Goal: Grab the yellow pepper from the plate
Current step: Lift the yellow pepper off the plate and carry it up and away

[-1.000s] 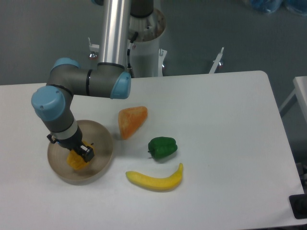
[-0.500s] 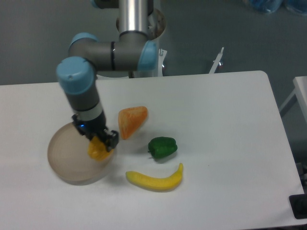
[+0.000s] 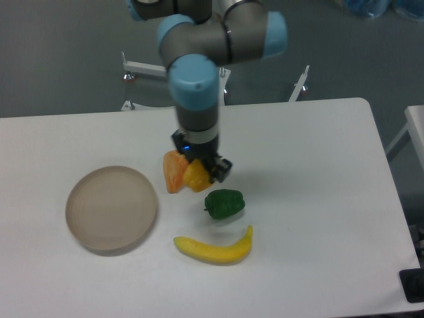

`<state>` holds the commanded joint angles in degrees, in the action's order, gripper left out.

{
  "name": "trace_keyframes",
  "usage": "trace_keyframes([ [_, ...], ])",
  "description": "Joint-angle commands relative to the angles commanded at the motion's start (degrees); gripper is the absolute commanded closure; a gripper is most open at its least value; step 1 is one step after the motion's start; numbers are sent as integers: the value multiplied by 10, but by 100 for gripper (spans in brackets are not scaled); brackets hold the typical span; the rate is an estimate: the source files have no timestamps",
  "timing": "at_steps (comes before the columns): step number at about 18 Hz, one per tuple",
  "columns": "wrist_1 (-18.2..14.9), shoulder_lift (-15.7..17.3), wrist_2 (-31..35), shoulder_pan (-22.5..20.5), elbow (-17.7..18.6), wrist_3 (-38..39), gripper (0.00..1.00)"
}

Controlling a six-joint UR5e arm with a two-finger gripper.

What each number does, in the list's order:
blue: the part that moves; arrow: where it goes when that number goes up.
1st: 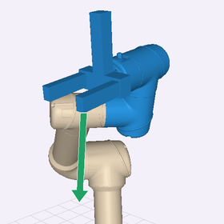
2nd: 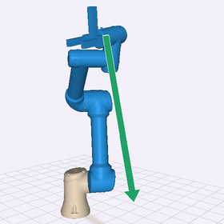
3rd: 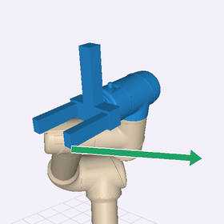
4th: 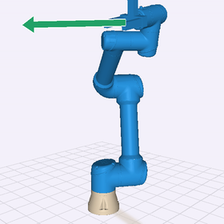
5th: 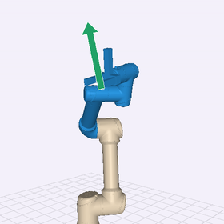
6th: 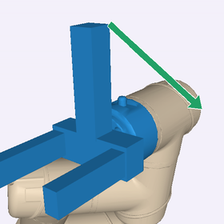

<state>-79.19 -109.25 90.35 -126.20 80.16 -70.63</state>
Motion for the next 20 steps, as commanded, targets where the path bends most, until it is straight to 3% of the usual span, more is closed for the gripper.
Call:
trace_keyframes([
  [3,-1,-1,0,-34,3,-114,97],
  [10,-6,-21,-12,-98,1,-245,96],
  [20,-6,-30,0,-101,-7,-250,97],
])
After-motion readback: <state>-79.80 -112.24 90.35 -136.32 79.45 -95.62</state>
